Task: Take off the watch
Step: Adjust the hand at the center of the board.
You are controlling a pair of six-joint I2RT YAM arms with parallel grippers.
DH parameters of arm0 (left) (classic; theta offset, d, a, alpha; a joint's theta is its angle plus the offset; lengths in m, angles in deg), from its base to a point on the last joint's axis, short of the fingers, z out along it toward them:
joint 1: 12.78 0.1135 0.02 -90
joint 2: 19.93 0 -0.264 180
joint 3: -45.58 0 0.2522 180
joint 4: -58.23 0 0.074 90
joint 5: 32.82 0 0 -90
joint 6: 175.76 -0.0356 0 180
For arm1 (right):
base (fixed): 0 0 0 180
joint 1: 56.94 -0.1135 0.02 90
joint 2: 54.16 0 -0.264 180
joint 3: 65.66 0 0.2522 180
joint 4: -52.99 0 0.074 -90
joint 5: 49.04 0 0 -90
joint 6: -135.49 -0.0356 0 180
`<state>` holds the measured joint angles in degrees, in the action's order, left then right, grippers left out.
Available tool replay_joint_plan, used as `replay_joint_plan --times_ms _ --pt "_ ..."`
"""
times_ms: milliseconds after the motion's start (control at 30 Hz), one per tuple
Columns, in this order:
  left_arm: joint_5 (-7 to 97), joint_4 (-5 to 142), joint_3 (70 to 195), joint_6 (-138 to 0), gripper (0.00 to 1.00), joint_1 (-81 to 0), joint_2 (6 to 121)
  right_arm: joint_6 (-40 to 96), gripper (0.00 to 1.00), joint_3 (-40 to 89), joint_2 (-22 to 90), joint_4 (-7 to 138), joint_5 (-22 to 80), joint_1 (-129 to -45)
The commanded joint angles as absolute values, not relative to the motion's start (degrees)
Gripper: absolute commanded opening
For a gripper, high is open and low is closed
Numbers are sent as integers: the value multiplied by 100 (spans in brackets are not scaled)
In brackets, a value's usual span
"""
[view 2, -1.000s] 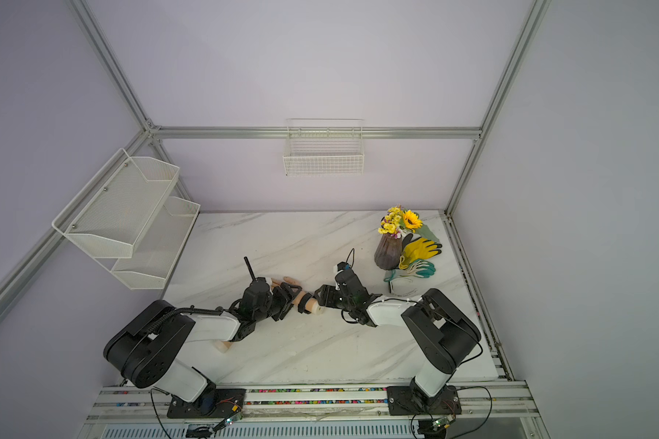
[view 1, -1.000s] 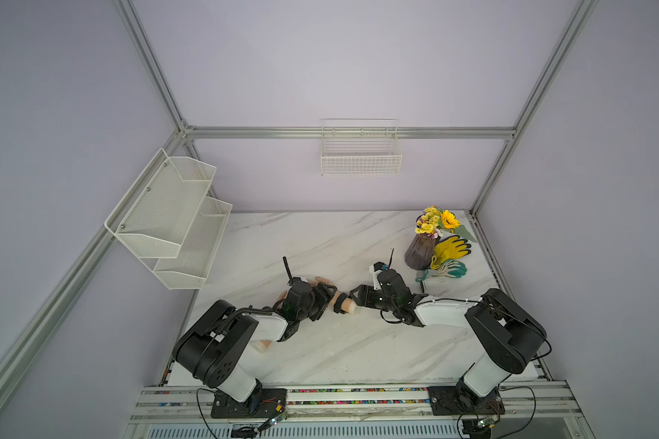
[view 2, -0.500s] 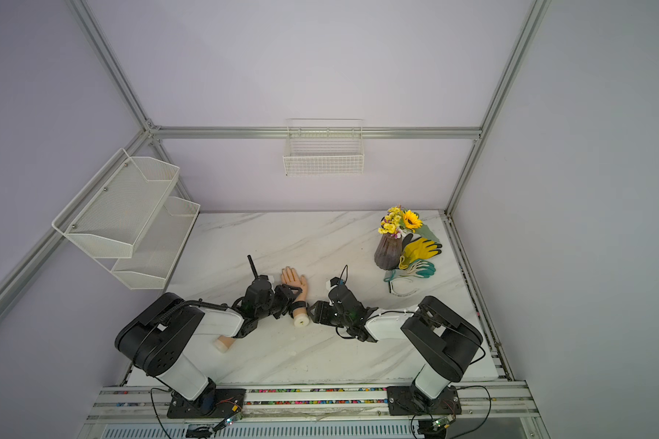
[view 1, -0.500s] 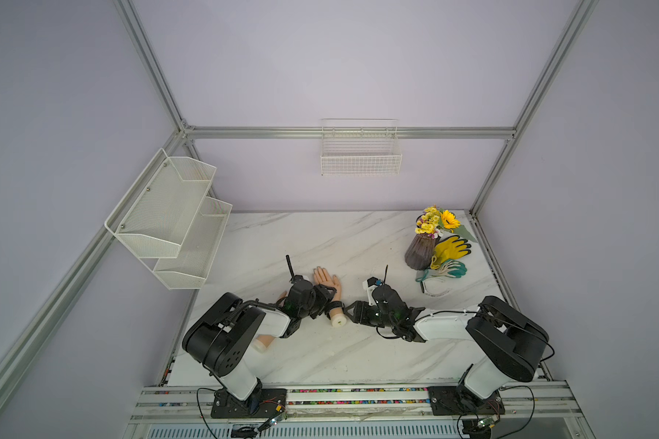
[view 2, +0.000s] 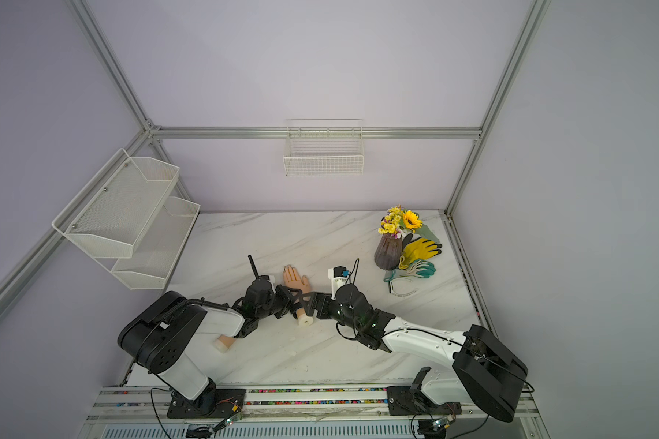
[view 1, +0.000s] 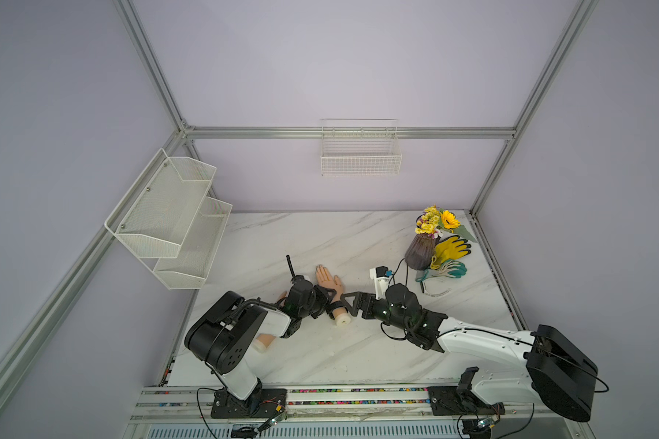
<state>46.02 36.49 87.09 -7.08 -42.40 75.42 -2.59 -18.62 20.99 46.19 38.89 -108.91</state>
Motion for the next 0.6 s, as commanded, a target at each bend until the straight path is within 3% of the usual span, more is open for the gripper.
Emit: replay_joint_plan --times_ms 0,233,433,567 --pt "4742 3895 8710 -660 19 -4265 7533 -169 94 -2042 2466 4339 4074 -11185" --pt "4749 3894 8731 -614 19 -4323 7543 -149 89 -1552 3805 4315 4284 -11452" --pt "4762 3843 8606 -640 20 -4319 7468 -140 52 -1414 4147 4293 4397 -11452" --pt "4721 3811 8601 -759 23 -4319 7487 -161 41 -1569 4026 4222 4415 -11458"
